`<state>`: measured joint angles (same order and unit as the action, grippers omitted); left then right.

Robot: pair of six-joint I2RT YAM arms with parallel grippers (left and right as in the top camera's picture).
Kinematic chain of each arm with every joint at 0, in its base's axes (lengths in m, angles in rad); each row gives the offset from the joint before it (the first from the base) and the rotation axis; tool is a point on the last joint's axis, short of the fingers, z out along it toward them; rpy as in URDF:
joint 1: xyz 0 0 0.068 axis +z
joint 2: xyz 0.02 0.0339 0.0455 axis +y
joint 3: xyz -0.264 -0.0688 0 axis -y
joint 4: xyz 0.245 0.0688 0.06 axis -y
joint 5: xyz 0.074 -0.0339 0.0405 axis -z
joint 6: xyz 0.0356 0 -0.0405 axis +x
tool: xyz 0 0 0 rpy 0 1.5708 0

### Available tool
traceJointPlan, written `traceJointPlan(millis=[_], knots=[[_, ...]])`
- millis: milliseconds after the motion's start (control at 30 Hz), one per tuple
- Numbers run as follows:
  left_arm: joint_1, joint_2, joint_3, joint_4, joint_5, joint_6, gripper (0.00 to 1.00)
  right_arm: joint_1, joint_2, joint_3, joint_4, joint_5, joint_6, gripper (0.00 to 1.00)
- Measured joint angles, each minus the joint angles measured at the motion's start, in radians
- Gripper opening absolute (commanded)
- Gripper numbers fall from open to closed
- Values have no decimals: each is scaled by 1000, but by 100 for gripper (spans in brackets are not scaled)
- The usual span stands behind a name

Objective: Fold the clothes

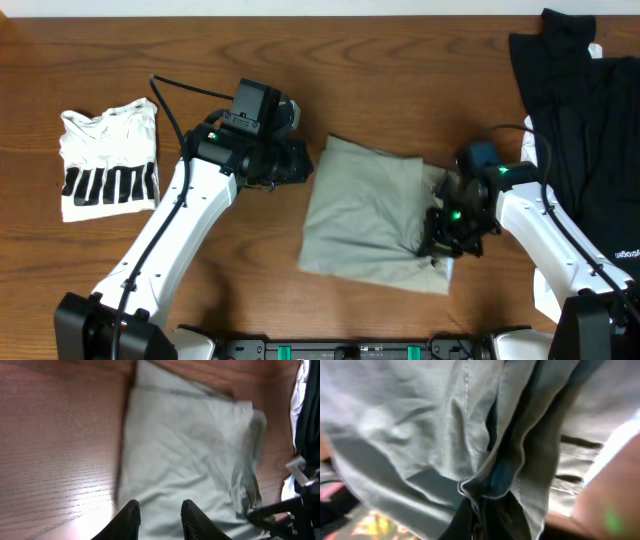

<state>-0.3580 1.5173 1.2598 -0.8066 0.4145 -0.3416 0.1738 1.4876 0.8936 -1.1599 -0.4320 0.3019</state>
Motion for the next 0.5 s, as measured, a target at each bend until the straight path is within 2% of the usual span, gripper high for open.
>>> traceJointPlan(millis=[167, 200, 333, 500], knots=[[0, 0, 0, 0, 0, 0, 32, -2, 0, -29, 5, 166, 30, 2], [-2, 0, 0, 0, 0, 1, 42, -2, 0, -44, 34, 184, 47, 2], [-19, 0, 0, -1, 0, 3, 53, -2, 0, -144, 184, 228, 113, 4], [-90, 0, 0, 0, 1, 11, 57, -10, -1, -228, 284, 231, 208, 6]])
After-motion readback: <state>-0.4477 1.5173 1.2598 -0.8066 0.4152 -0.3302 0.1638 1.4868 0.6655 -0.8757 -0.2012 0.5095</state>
